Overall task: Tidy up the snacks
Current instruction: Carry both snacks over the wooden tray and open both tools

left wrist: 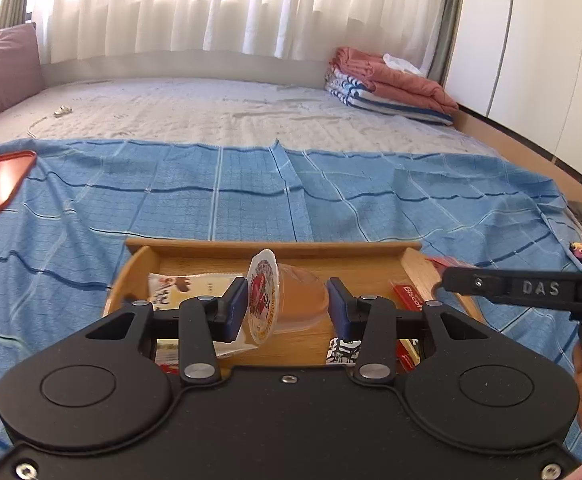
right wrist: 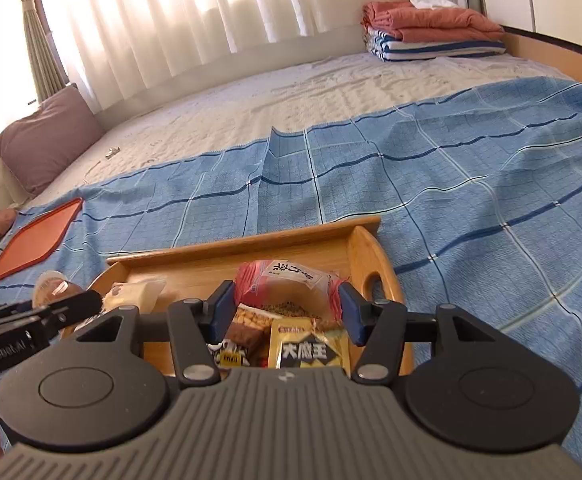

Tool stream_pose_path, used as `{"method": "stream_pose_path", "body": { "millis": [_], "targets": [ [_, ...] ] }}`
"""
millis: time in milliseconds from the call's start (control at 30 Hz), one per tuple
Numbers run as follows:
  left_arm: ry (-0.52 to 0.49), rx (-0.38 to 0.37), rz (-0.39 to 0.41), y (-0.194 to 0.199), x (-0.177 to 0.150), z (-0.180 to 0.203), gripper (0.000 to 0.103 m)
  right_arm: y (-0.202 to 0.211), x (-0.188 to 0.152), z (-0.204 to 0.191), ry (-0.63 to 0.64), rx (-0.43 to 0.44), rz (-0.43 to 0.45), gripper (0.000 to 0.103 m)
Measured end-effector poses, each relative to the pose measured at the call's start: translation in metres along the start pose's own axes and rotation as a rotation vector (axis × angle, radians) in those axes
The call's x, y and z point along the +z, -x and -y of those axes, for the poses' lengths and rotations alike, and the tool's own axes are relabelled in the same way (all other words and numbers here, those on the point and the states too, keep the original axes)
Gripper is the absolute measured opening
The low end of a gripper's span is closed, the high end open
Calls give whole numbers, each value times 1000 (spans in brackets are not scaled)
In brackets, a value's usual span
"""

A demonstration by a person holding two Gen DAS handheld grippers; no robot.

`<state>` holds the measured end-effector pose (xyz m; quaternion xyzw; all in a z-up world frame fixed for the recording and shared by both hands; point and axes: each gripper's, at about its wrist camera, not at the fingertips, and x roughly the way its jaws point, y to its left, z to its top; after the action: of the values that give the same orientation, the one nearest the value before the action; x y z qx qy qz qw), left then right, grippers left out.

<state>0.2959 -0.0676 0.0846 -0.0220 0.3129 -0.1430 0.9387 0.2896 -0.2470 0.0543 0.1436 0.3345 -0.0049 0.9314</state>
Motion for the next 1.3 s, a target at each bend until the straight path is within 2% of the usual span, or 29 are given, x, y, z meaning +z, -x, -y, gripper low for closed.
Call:
{"method": "stream_pose_path", "body": {
  "millis": [233,467,900,1033,1300],
  "targets": [
    [-18,25,-58,-50,-11,4,41,-52,9,-10,18,-12,-58,58],
    [-32,44,-86,-73,-24,1,41,-78,1,-16,44,-8,-101,58],
    [-52,49,-96,-86,-33,3,41,-88,-6,-14,60,11,-99,58],
    [-50,48,-100,-88,-36,1,41,-88,-5,-13,33,54,-88,58],
    [-49,49,-106,-92,-40,2,41,-95,-12,-19,39,79,-110,59]
  ]
}}
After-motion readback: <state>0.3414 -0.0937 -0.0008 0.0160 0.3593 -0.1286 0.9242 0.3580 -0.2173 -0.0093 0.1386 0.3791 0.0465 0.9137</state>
